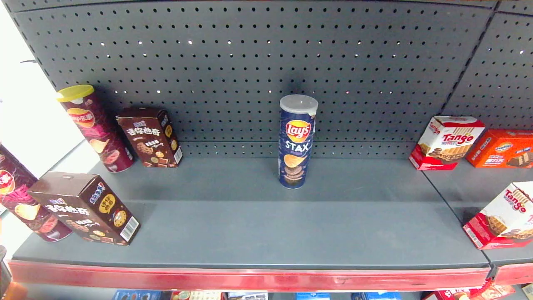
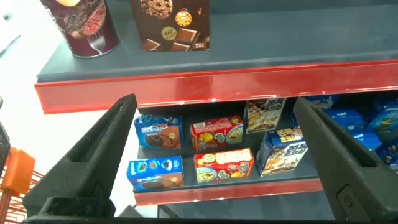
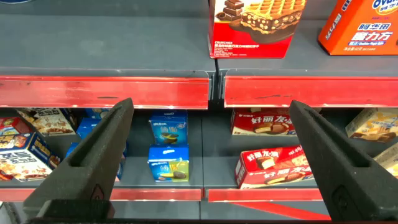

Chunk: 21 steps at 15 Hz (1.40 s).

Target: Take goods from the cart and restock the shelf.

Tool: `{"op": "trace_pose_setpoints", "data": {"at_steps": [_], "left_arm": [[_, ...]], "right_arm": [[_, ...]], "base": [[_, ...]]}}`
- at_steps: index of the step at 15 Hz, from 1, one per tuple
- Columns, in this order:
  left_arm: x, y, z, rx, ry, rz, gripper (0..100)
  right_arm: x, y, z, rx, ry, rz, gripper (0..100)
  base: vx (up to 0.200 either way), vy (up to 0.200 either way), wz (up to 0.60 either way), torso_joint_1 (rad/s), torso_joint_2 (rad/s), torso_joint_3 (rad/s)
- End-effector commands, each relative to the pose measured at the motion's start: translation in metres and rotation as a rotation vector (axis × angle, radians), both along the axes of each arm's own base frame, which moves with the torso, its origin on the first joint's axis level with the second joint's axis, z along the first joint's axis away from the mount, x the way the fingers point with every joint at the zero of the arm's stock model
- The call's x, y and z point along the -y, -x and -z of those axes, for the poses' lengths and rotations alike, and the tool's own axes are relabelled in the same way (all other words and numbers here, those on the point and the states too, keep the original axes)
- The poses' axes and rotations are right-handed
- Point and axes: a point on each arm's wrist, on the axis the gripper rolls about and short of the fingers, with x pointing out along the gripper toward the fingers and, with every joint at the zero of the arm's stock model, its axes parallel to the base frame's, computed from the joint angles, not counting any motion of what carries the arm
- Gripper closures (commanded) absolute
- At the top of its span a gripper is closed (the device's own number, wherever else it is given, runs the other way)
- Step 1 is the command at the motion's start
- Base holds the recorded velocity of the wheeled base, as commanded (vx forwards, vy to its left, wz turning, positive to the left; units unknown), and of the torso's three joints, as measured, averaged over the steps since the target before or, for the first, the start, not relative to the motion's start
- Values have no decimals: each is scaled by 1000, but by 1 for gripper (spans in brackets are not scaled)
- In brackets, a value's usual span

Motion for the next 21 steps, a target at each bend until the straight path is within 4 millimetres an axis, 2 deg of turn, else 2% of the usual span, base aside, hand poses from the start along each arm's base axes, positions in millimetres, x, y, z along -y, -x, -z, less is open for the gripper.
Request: {"op": "trace_pose_setpoints", "data": {"at_steps": [1, 12, 21], "left_arm": [[0, 0, 0, -3, 0, 1, 0], [0, 0, 0, -2, -1, 2, 0], [0, 0, 0, -3, 2, 1, 0]], "right_arm": [[0, 0, 0, -1, 1, 0, 0], [0, 0, 0, -1, -1, -2, 0], [0, 0, 0, -1, 1, 0, 0]], "base": [[0, 0, 0, 0, 0, 0], [0, 0, 0, 0, 0, 0], [0, 0, 600, 3, 4, 2]]}}
